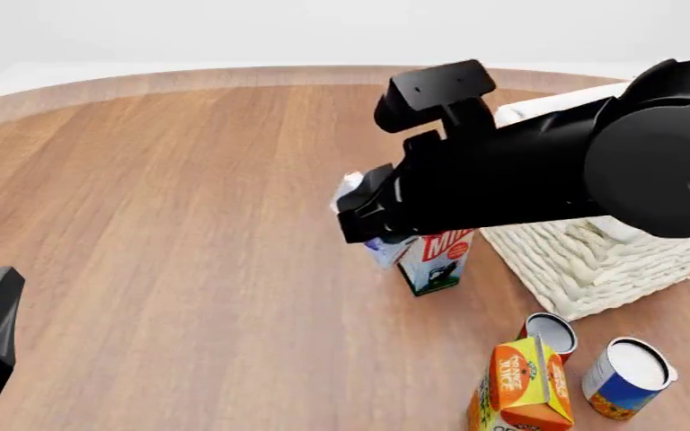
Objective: Pick up the cream cheese box and the butter, and put them in the basket.
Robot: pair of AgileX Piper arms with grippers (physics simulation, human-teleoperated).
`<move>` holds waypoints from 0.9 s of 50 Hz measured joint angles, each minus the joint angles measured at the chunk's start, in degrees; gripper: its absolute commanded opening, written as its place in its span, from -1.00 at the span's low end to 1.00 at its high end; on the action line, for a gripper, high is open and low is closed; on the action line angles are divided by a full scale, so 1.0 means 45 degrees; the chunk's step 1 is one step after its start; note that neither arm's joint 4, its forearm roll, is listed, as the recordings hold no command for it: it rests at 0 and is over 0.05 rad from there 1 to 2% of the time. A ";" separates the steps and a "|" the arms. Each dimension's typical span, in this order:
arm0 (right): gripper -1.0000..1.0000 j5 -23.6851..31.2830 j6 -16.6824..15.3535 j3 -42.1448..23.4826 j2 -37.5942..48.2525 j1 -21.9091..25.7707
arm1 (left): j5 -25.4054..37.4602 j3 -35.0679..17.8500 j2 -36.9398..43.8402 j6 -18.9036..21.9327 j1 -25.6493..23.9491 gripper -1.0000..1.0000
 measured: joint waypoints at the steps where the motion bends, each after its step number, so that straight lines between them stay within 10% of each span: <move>1: -1.00 0.0035 -0.0035 -0.0027 -0.0086 -0.0057 | 0.0000 0.0000 0.0000 0.0000 0.0000 1.00; 45: -1.00 0.2215 -0.1575 -0.1797 -0.3642 -0.3242 | 0.0000 0.0000 0.0000 0.0000 0.0000 1.00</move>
